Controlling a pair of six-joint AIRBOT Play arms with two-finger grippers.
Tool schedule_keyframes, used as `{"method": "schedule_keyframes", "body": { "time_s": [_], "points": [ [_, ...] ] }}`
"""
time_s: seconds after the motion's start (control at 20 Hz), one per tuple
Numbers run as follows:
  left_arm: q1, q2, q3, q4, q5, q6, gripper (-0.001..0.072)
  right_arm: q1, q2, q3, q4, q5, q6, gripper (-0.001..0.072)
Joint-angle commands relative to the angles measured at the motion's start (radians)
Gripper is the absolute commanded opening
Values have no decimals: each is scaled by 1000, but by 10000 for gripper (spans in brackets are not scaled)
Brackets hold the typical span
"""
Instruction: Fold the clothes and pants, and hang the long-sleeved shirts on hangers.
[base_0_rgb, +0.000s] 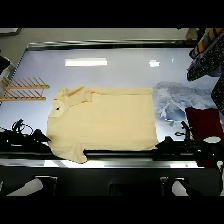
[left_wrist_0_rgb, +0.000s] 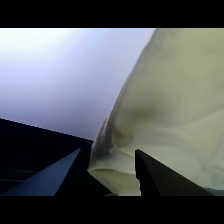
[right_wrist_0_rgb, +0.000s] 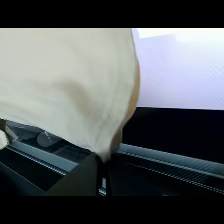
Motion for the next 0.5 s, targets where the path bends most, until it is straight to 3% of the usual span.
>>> {"method": "schedule_keyframes", "body": {
  "time_s": [0.0,0.05,0.15,0.45],
  "points": [
    [-31,-24,-1,-26,28,10,375,0,1,0,13,5,-5,30],
    [-44,-34,-1,-26,31,10,326,1,1,0,13,6,-6,30],
    [-51,-39,-1,-26,33,10,20,1,1,0,13,10,-8,30],
    [-51,-19,58,-76,35,11,17,1,1,23,187,-11,-97,27]
  ]
}}
